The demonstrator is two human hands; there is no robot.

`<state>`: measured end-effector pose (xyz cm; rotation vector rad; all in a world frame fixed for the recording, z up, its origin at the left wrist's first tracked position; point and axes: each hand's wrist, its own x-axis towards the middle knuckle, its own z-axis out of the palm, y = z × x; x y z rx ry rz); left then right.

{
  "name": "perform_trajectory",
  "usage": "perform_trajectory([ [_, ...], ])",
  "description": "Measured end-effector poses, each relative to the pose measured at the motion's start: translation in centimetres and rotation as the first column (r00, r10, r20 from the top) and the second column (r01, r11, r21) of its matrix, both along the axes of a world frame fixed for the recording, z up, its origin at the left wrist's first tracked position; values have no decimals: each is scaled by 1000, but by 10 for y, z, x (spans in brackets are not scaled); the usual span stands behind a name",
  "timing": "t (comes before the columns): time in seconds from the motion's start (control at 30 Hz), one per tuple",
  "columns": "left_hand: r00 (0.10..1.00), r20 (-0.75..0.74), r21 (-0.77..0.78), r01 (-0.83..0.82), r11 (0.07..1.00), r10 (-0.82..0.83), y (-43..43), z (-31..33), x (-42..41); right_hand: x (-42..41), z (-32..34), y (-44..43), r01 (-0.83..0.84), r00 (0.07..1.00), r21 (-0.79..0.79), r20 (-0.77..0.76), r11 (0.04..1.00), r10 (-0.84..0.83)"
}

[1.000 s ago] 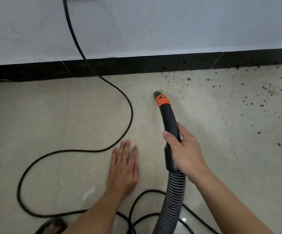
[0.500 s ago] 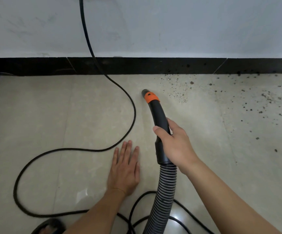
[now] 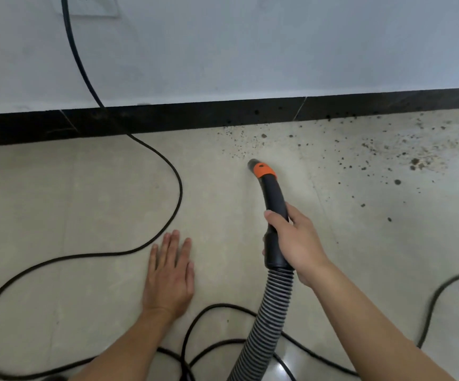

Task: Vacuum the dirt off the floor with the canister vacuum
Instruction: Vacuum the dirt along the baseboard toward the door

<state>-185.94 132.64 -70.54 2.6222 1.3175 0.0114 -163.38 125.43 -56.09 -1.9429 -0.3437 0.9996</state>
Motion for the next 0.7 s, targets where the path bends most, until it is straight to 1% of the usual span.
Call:
perform_trajectory([
  [0.17,999,-31,-12,14,1000,-14,-1,5,6,10,-4,5,-11,999,11,52,1000,10],
  [0.23,999,-39,-14,24,1000,-24,12,5,21,14,-6,12,-57,996,25,70,998,55],
  [0.3,1000,-10,-13,22,1000,-22,34,8,48,14,-8,12,-91,994,26,67,995,89],
  [0.37,1000,21,-38,-1,999,2,54,10,78,16,-12,7,-73,995,27,72,997,71],
  [0.43,998,43,-31,-48,998,49,65,7,97,27,-14,5,-29,995,34,96,999,25],
  [0.57,996,32,28,-84,996,83,65,-2,103,54,-12,27,19,995,45,97,999,-23],
  [0.7,997,22,16,-70,997,70,64,-3,104,64,-12,46,16,996,49,86,999,-20],
])
